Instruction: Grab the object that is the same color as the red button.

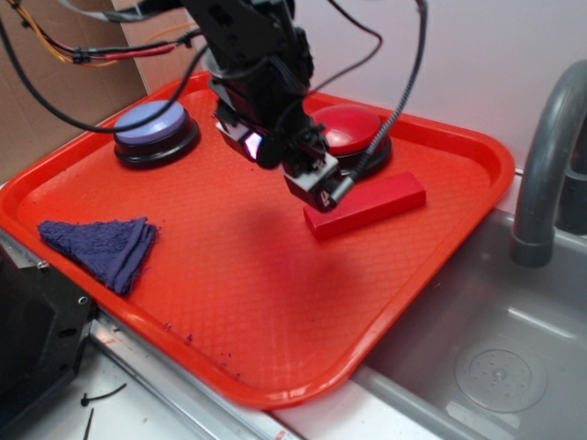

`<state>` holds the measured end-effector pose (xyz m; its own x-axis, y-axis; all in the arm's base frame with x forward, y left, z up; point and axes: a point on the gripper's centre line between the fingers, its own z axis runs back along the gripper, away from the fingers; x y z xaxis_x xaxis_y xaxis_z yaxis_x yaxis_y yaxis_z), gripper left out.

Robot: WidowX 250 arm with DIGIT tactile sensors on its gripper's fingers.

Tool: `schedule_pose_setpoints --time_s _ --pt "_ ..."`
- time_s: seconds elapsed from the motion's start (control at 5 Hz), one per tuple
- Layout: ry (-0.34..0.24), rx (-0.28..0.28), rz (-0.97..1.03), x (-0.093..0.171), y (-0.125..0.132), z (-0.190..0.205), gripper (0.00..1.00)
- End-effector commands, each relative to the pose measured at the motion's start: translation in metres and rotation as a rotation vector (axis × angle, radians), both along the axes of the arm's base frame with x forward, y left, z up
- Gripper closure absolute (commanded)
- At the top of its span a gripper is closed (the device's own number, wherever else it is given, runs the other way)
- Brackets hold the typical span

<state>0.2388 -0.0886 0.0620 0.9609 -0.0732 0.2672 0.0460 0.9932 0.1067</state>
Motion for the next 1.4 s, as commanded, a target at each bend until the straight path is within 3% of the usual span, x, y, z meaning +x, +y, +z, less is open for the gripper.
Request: schedule_pose_setpoints --time_s 0.0,0.2,0.4,0.6,0.8,1.0,1.2 --pt "-0.033 -0.094 -0.110 0.027 -0.011 -0.021 0.00" --pt "-0.041 -0.136 -0.164 0.028 -0.017 -0.027 0.00" --pt "-0.041 -0.142 -0.180 0.029 -0.020 -0.030 0.00" --pt "-0.024 -0.154 -0.192 0.029 -0.022 -0.034 0.12" --pt "-0.017 -0.148 -0.176 0.028 -0.022 -0.035 1.00" --pt "0.008 -0.146 -0.180 0.026 -0.024 -0.032 1.00" --pt "0.166 -0.162 -0.192 0.020 -0.021 -0.008 1.00"
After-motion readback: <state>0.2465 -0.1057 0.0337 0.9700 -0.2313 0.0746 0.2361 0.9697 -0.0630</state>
